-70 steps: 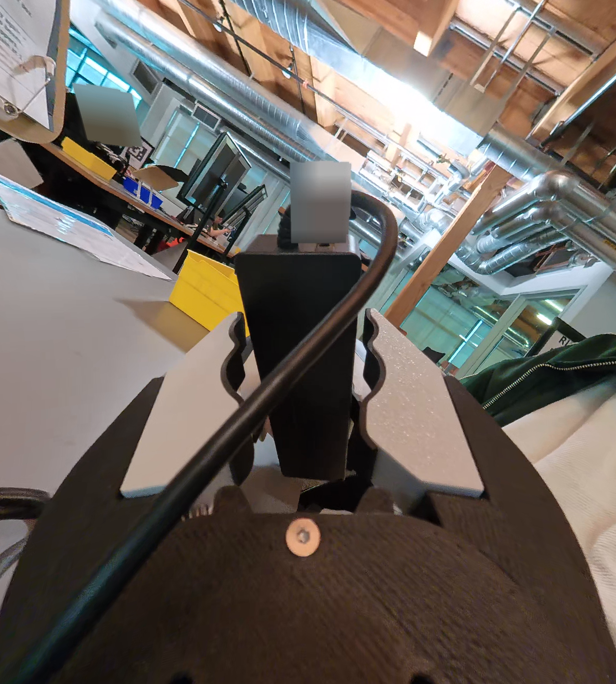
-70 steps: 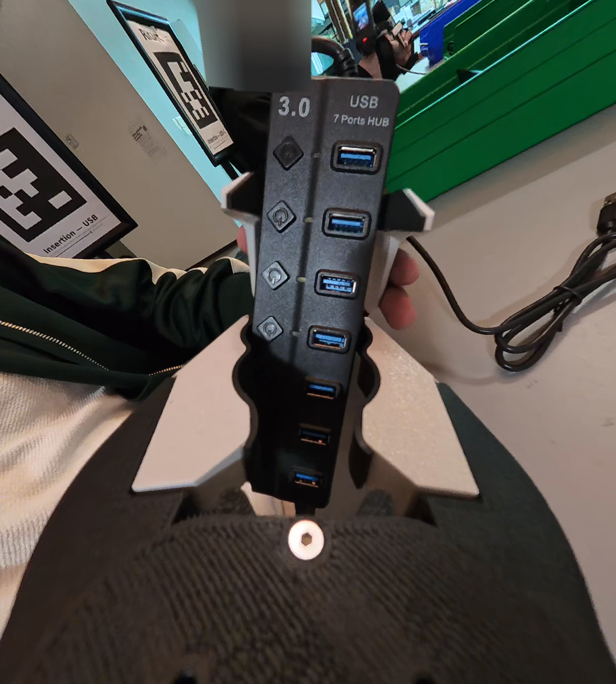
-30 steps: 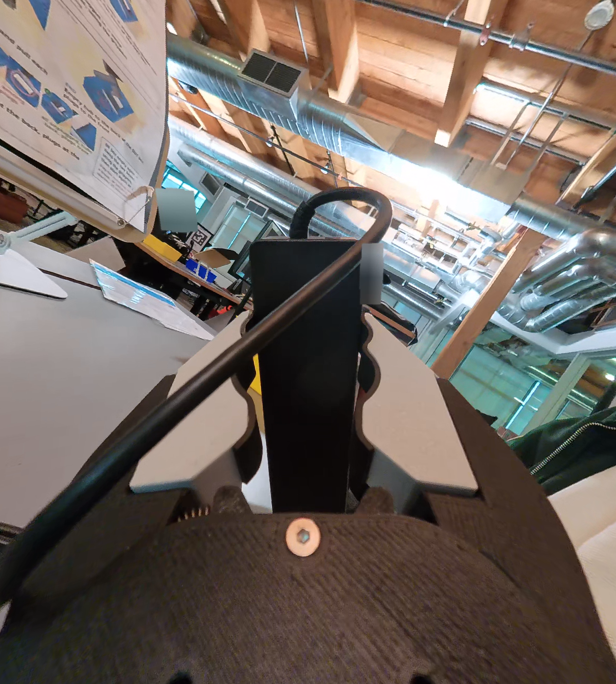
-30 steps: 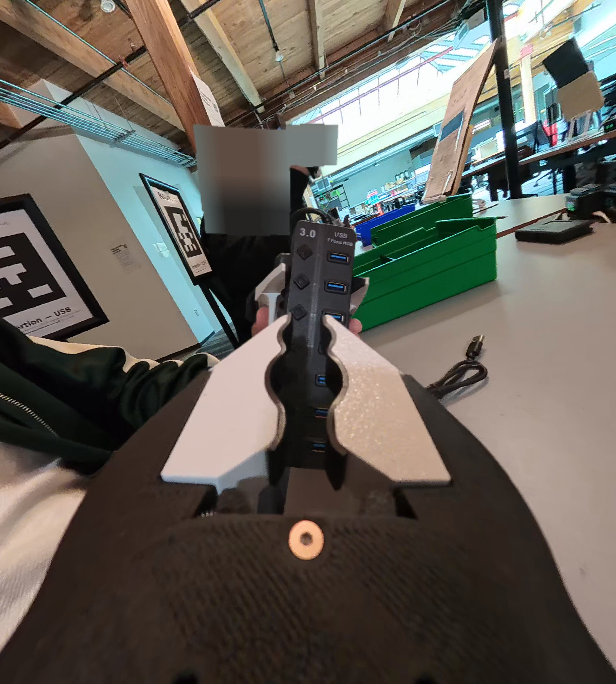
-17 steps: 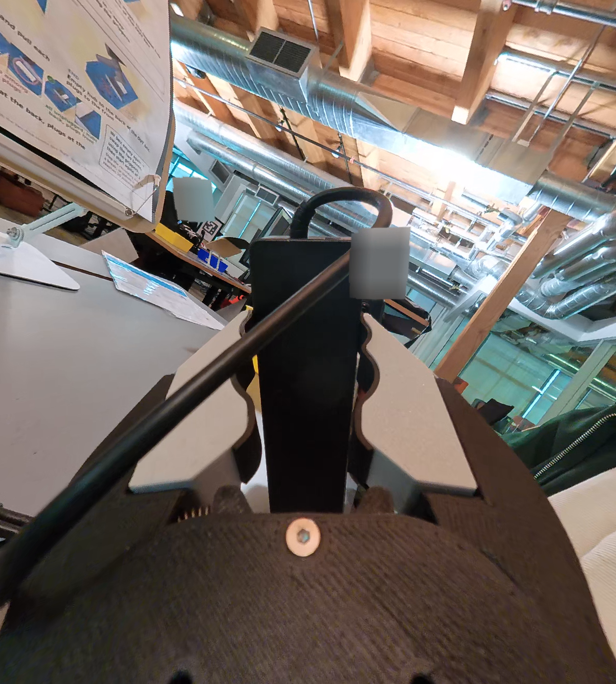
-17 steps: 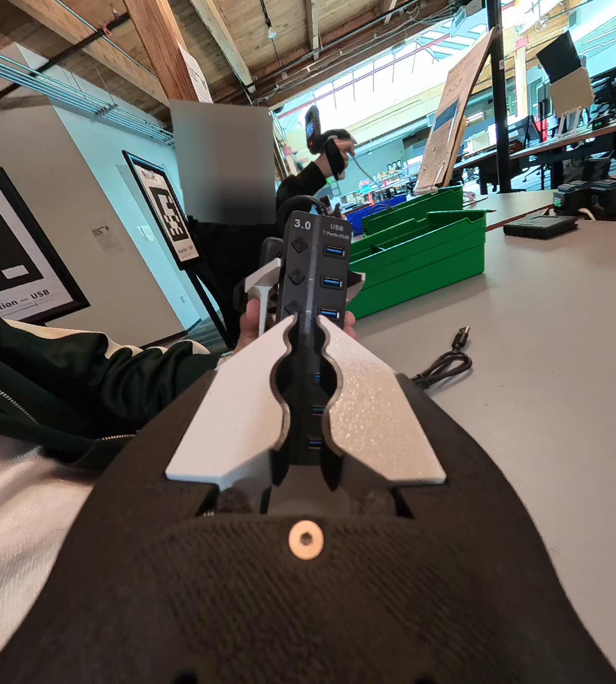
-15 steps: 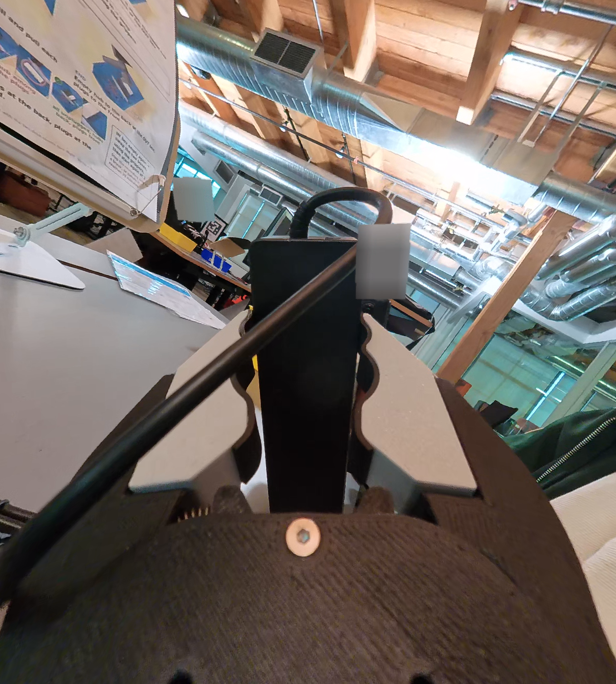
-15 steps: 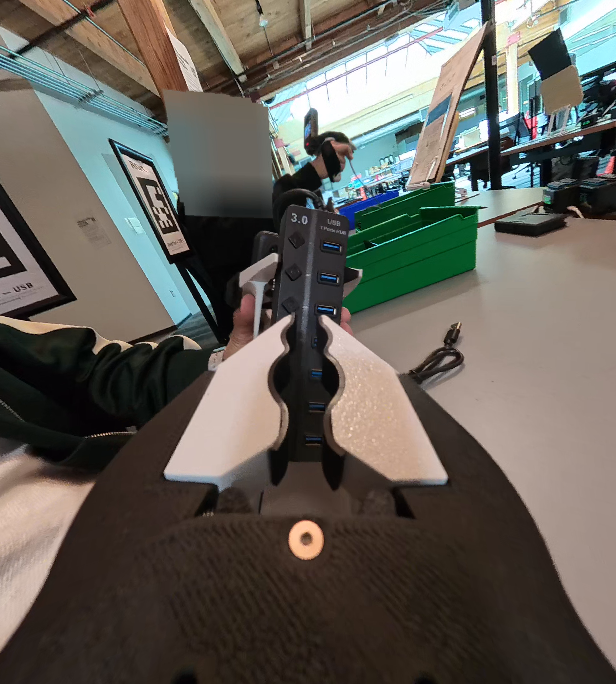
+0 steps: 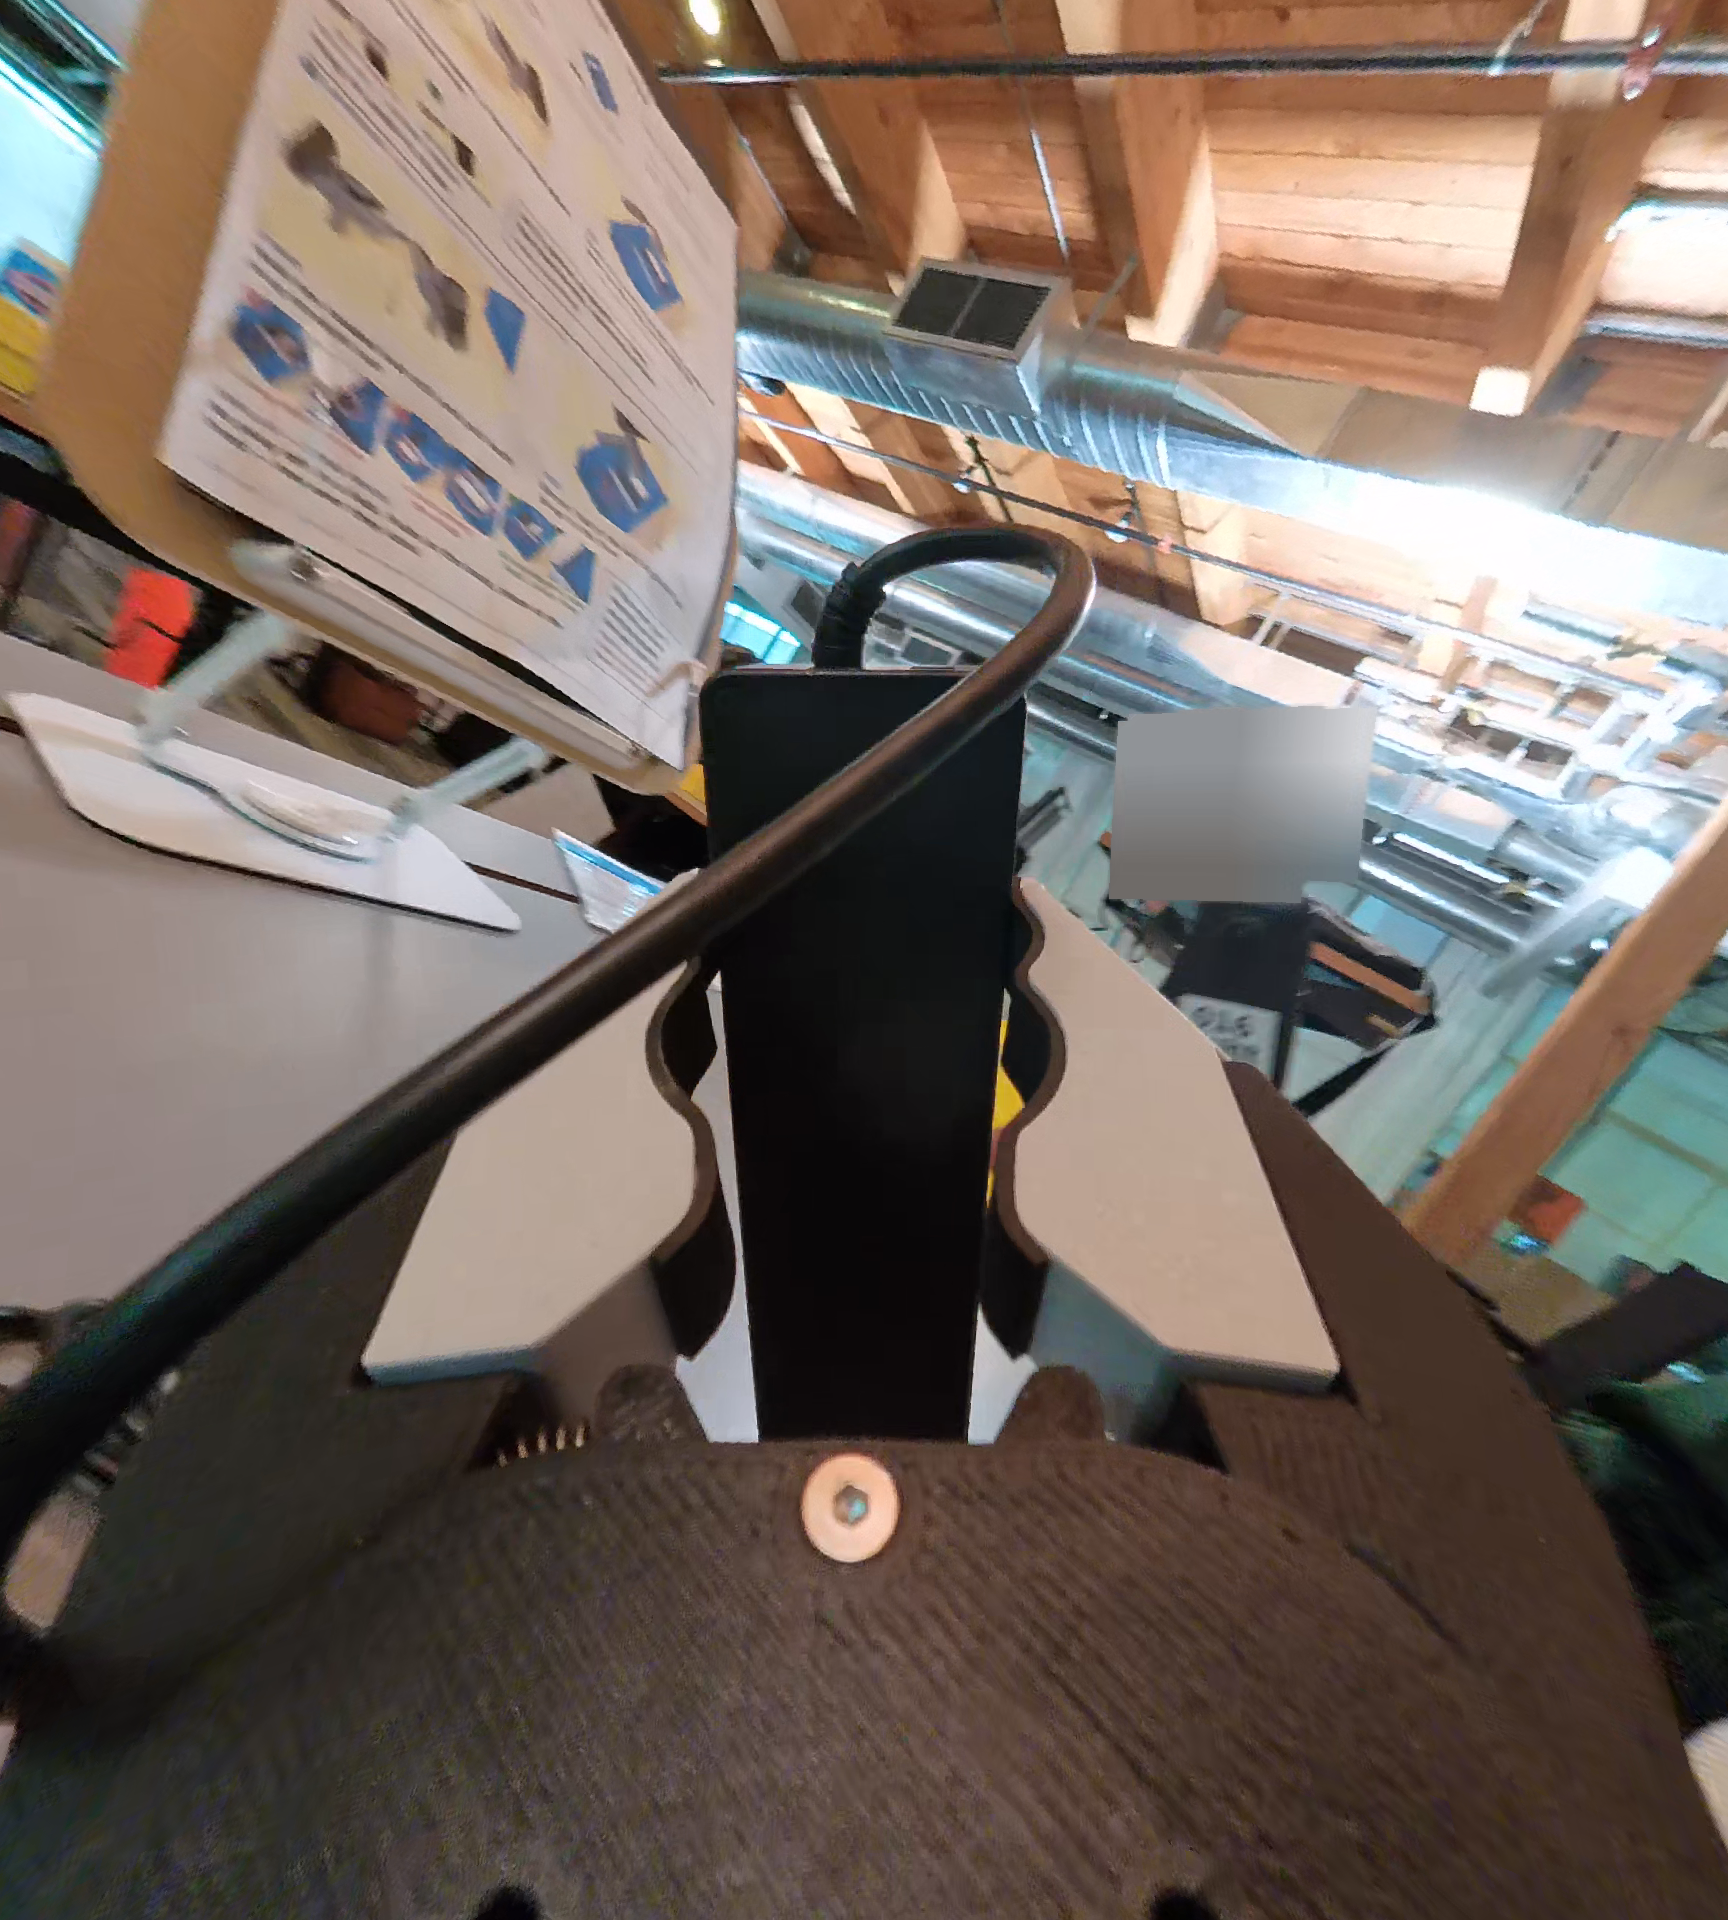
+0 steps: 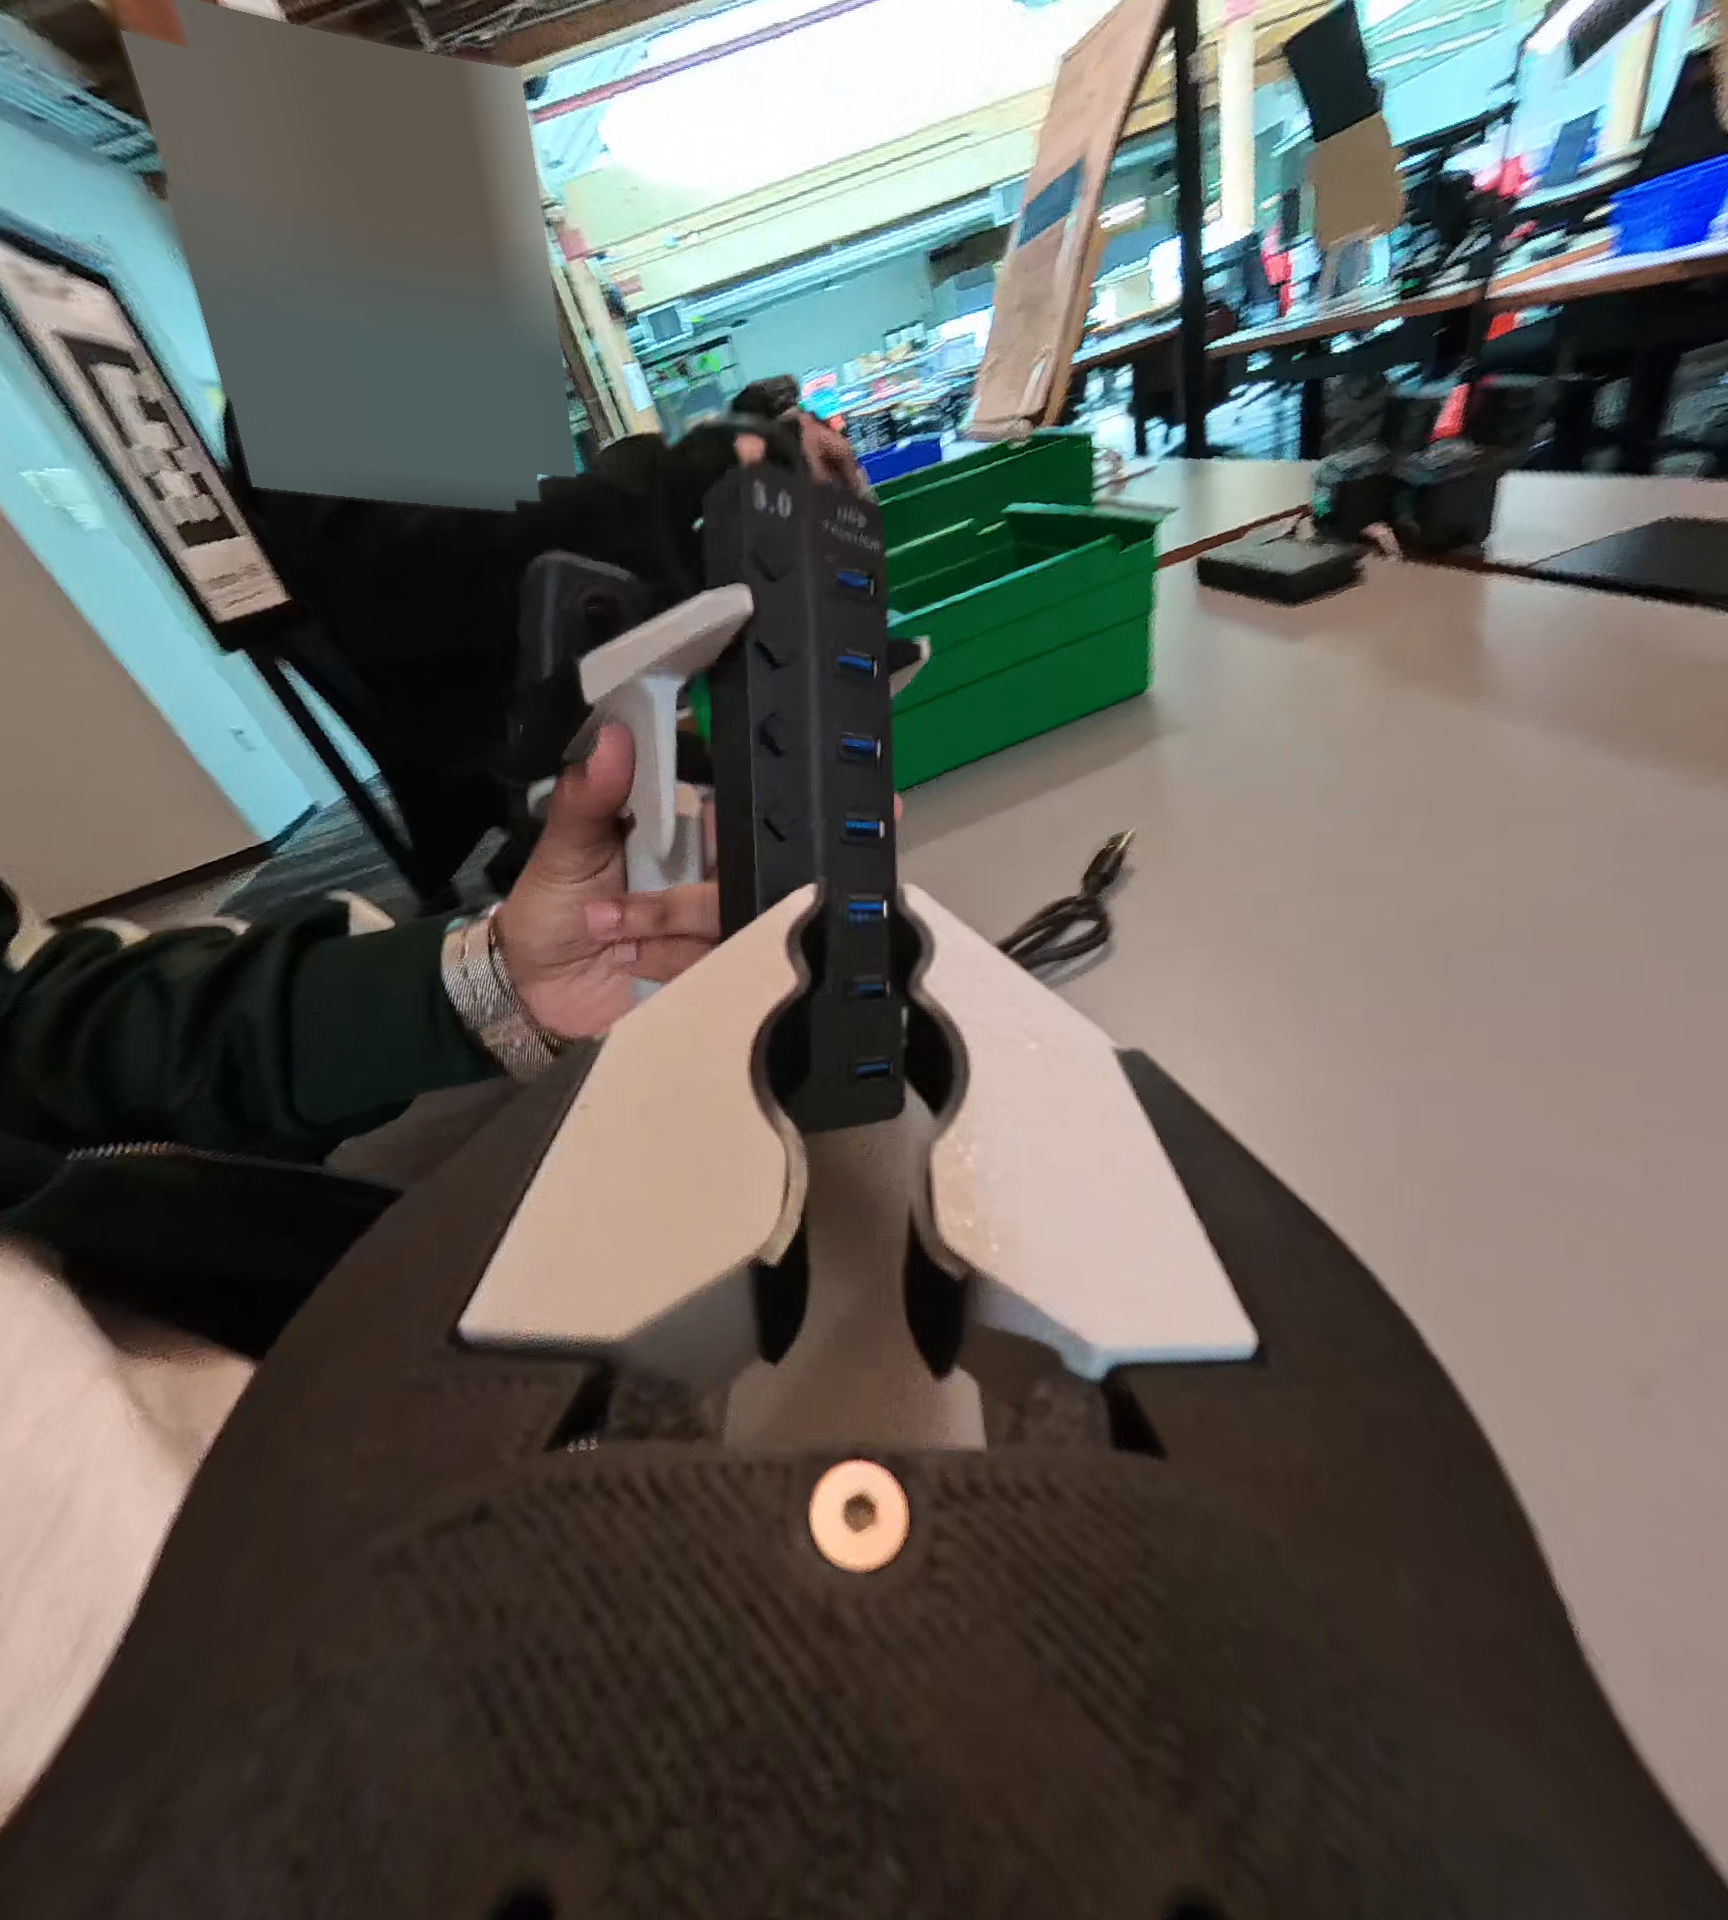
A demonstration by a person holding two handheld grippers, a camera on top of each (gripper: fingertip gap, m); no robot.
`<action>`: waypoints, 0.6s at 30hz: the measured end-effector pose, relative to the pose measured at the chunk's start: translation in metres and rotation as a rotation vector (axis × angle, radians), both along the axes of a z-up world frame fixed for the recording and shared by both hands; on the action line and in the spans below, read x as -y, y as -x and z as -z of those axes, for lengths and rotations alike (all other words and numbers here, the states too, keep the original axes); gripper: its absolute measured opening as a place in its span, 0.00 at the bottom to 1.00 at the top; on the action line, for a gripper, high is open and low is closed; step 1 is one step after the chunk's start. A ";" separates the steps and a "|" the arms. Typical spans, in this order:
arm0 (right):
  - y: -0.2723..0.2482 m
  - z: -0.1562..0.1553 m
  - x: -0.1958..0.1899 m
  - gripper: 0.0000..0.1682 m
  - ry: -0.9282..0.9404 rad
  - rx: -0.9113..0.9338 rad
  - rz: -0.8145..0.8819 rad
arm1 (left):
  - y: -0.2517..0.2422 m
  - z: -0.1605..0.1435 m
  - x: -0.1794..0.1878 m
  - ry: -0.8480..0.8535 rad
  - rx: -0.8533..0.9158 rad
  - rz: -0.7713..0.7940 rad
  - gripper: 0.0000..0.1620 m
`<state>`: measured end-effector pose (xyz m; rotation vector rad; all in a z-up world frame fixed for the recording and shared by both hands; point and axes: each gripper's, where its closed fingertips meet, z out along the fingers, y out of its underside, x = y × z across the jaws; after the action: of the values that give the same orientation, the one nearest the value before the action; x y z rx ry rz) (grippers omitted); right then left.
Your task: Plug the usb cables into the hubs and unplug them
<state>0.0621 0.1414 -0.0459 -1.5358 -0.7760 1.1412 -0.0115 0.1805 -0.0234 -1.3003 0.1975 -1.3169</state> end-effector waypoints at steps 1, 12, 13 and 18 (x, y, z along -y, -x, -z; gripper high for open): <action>0.003 -0.011 -0.007 0.05 -0.018 -0.010 0.017 | 0.003 0.002 -0.009 -0.005 -0.020 -0.025 0.32; 0.224 -0.104 -0.016 0.03 -0.560 0.466 -0.405 | 0.017 0.018 -0.054 0.129 0.030 -0.094 0.33; 0.247 -0.100 -0.017 0.00 -0.616 0.532 -0.463 | 0.019 0.018 -0.057 0.153 0.056 -0.094 0.32; 0.347 -0.071 -0.035 0.01 -0.777 0.760 -0.707 | 0.024 0.023 -0.064 0.211 0.098 -0.085 0.32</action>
<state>-0.2854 0.1759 0.0249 -0.9889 -2.1060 0.5241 -0.0360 0.2449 -0.0461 -1.4010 -0.0661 -1.3521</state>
